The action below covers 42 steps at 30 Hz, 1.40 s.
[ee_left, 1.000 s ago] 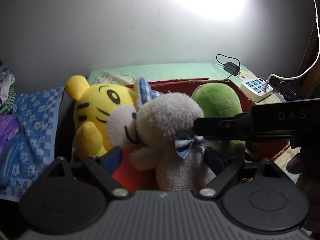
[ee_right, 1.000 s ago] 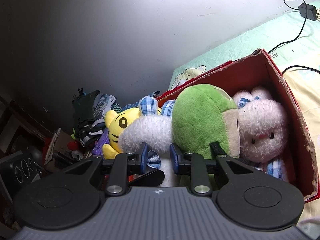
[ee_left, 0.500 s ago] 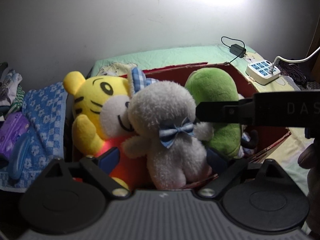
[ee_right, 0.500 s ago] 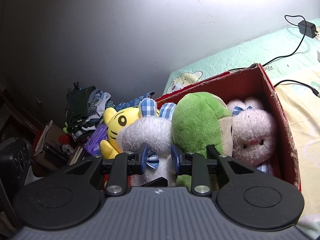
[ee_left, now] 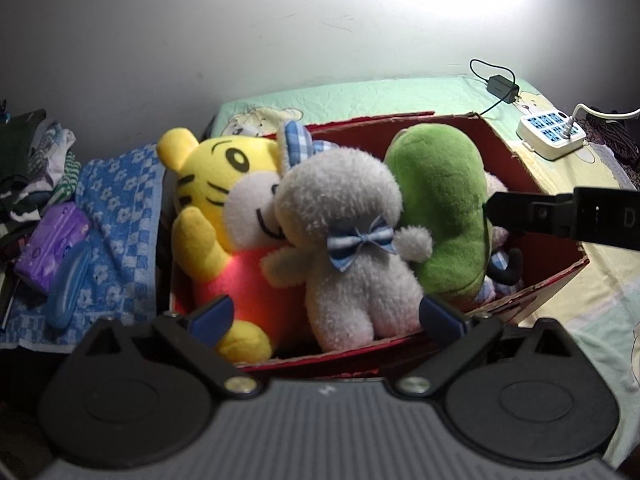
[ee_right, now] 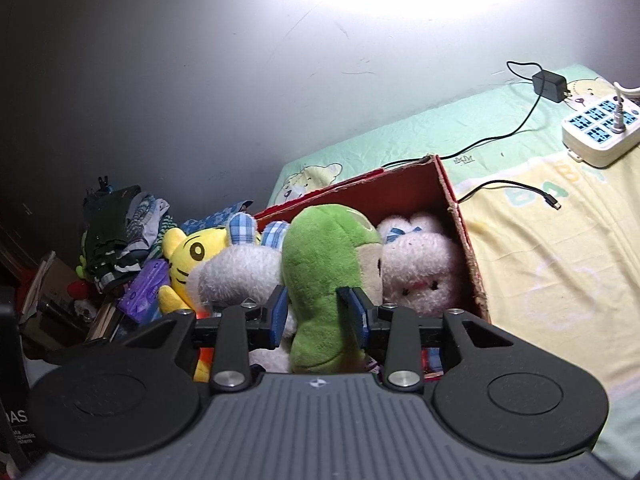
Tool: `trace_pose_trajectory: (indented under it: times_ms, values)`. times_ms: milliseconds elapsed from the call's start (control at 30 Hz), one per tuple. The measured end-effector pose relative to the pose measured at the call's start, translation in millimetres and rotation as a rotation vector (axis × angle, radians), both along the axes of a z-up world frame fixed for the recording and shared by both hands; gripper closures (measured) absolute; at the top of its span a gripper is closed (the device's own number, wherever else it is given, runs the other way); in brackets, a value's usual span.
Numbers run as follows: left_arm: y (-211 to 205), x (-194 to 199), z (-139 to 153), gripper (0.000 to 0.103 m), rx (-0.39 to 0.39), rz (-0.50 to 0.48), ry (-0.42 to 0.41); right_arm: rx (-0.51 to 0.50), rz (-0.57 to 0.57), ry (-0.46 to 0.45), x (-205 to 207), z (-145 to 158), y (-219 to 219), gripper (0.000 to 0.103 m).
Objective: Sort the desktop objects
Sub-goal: 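Open both tools and withdraw them from the pink bunny plush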
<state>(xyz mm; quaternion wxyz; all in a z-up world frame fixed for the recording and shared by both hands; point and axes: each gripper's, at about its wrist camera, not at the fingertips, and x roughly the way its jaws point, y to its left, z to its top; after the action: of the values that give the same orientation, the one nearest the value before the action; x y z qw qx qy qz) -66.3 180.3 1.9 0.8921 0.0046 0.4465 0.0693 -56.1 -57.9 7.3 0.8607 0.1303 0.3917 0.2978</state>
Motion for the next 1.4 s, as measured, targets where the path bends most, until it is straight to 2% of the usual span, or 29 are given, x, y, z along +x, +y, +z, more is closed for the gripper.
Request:
trace_pose_trajectory:
  times_ms: [133, 367, 533, 800, 933, 1233, 1400]
  values:
    - [-2, -1, 2, 0.004, 0.009, 0.023, 0.014, -0.079, -0.036, -0.017, -5, 2, -3, 0.067]
    - [-9, -6, 6, 0.004, 0.019, 0.063, 0.033, -0.156, -0.051, -0.028, -9, 6, -6, 0.064]
    - [-18, -8, 7, 0.004, 0.032, 0.109, 0.058, -0.212, -0.045, -0.061, -9, 11, -6, 0.051]
    - [-32, -9, 15, 0.004, 0.035, 0.205, 0.089, -0.276, -0.003, -0.068, -2, 18, -12, 0.041]
    - [-43, -11, 16, 0.004, 0.036, 0.241, 0.107, -0.293, 0.014, -0.082, -1, 23, -18, 0.032]
    - [-58, -15, 15, 0.004, 0.030, 0.322, 0.129, -0.293, 0.081, -0.113, -1, 31, -27, 0.020]
    - [-81, -19, 16, 0.004, 0.007, 0.312, 0.122, -0.269, 0.084, -0.100, 1, 30, -49, 0.019]
